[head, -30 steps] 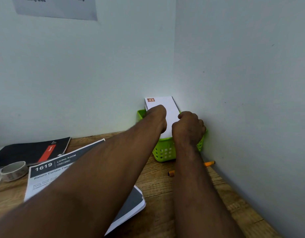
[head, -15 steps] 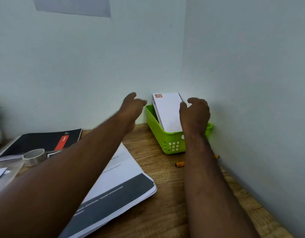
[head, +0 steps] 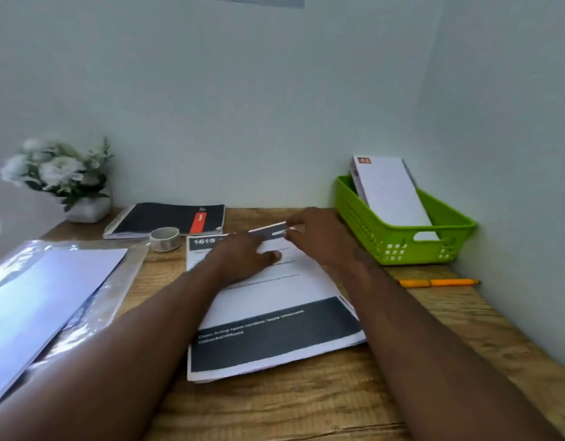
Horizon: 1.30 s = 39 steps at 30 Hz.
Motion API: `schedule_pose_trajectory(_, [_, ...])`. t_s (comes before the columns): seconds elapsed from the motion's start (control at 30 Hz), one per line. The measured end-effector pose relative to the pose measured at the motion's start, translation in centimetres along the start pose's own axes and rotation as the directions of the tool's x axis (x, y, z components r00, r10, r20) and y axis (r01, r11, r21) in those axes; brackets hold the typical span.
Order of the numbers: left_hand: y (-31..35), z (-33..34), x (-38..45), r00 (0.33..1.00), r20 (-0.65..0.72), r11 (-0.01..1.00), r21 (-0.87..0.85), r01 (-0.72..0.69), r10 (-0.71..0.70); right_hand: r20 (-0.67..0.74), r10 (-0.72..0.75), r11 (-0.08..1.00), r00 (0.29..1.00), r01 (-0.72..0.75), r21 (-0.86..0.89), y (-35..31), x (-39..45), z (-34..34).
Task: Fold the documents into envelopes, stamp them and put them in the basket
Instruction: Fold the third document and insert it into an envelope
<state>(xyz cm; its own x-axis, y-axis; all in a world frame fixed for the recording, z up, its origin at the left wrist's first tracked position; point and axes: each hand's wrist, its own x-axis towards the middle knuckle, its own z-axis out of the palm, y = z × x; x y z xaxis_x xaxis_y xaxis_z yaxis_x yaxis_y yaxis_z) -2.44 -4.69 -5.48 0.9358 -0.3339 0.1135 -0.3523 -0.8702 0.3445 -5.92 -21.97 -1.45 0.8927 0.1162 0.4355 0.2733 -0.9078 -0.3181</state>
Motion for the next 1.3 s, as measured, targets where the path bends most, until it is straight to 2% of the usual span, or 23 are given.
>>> schedule_pose_trajectory(0.07, [-0.4, -0.5, 0.0, 0.999, -0.035, 0.997, -0.07, -0.028, 0.026, 0.161, 0.02, 0.999, 0.987, -0.024, 0.023, 0.6, -0.2, 0.6])
schedule_pose_trajectory(0.17, [-1.2, -0.6, 0.0, 0.996, -0.085, 0.998, 0.053, 0.019, -0.014, 0.356, 0.074, 0.997, 0.931, -0.073, -0.019, 1.8, -0.6, 0.9])
schedule_pose_trajectory(0.23, [-1.9, -0.5, 0.2, 0.993, -0.103, 0.995, 0.073, 0.069, -0.061, 0.361, 0.072, 0.997, 0.93, -0.074, -0.009, 1.9, -0.3, 1.0])
schedule_pose_trajectory(0.33, [-1.9, -1.0, 0.3, 0.972, -0.226, 0.984, 0.149, 0.103, -0.068, 0.387, 0.06, 0.993, 0.92, -0.094, 0.069, 2.3, 0.0, 0.4])
schedule_pose_trajectory(0.47, [-1.8, -1.1, 0.2, 0.974, -0.187, 0.975, 0.157, 0.155, -0.125, 0.458, 0.06, 0.986, 0.887, -0.124, 0.111, 3.3, 0.5, 0.2])
schedule_pose_trajectory(0.67, [-1.6, -1.0, 0.1, 0.945, -0.306, 0.975, 0.146, 0.166, -0.115, 0.429, 0.056, 0.985, 0.901, -0.12, 0.122, 3.3, 0.3, 0.3])
schedule_pose_trajectory(0.8, [-1.5, -1.1, 0.0, 0.964, -0.235, 0.967, 0.189, 0.171, -0.124, 0.429, 0.056, 0.986, 0.901, -0.118, 0.119, 3.0, 0.1, 0.3])
schedule_pose_trajectory(1.03, [-1.5, -0.8, 0.3, 0.983, -0.178, 0.99, 0.123, 0.064, -0.042, 0.564, 0.107, 0.992, 0.819, -0.126, -0.005, 2.0, 0.5, -1.8])
schedule_pose_trajectory(1.17, [-1.1, -0.9, 0.3, 0.98, -0.198, 0.998, 0.066, 0.002, 0.011, 0.432, 0.14, 0.989, 0.891, -0.142, -0.028, 2.6, 0.5, -1.6])
schedule_pose_trajectory(1.3, [-1.0, -0.7, 0.4, 0.981, -0.194, 0.997, 0.073, -0.013, 0.027, 0.382, 0.066, 0.989, 0.922, -0.008, -0.151, 3.4, 0.4, 0.3])
